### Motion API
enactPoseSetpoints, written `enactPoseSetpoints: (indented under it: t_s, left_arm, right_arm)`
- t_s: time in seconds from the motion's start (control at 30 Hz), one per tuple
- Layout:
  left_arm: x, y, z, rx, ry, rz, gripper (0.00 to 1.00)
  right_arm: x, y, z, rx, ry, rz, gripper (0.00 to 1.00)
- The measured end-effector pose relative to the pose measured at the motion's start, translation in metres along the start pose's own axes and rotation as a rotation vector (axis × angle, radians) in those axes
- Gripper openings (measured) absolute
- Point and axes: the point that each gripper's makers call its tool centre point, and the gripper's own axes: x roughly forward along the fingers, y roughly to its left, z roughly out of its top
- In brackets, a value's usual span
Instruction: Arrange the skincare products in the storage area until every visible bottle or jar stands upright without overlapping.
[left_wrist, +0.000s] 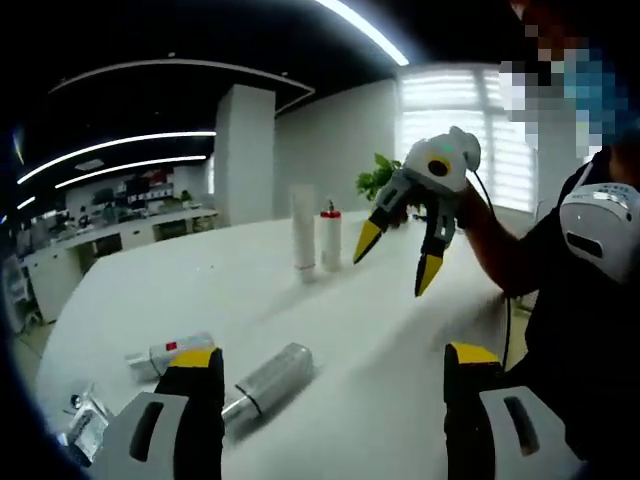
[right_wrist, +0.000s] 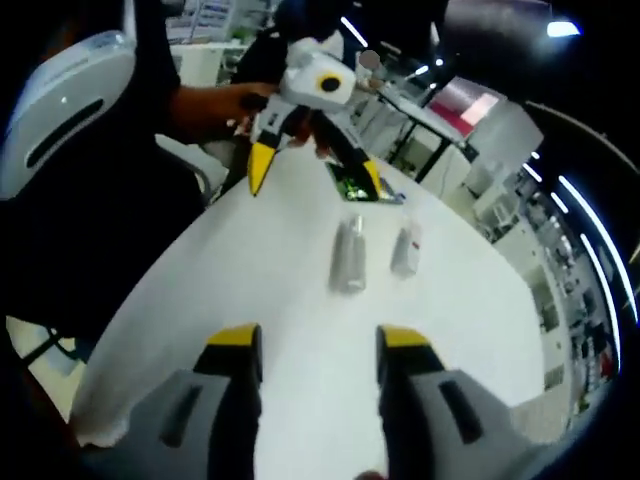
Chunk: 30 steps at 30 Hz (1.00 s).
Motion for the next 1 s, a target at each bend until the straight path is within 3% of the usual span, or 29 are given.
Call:
enactPoseSetpoints:
  t_s: [0.2, 0.37, 0.7, 1.0]
  left_arm:
    - [0.001, 0.006, -0.015, -0.018, 0.011, -0.009, 0.91]
    - [0.002, 0.008, -0.026, -0.036, 0.015, -0.019, 0.90]
    - [0.004, 0.012, -0.040, -0.070, 0.021, -0.045, 0.89]
    - [0.013, 0.002, -0.042, -0.051, 0.037, -0.095, 0.87]
  right_arm:
    - [0.017, -0.001, -0.002, 0.028, 0.017, 0.013, 0.43]
    - [0.032, -0.003, 0.008, 0.056, -0.023, 0.027, 0.41]
    - [0.051, -0.017, 0.017, 0.058, -0.025, 0.029, 0.40]
    - [0.064, -0.024, 0.026, 0.054, -0.029, 0.041, 0.39]
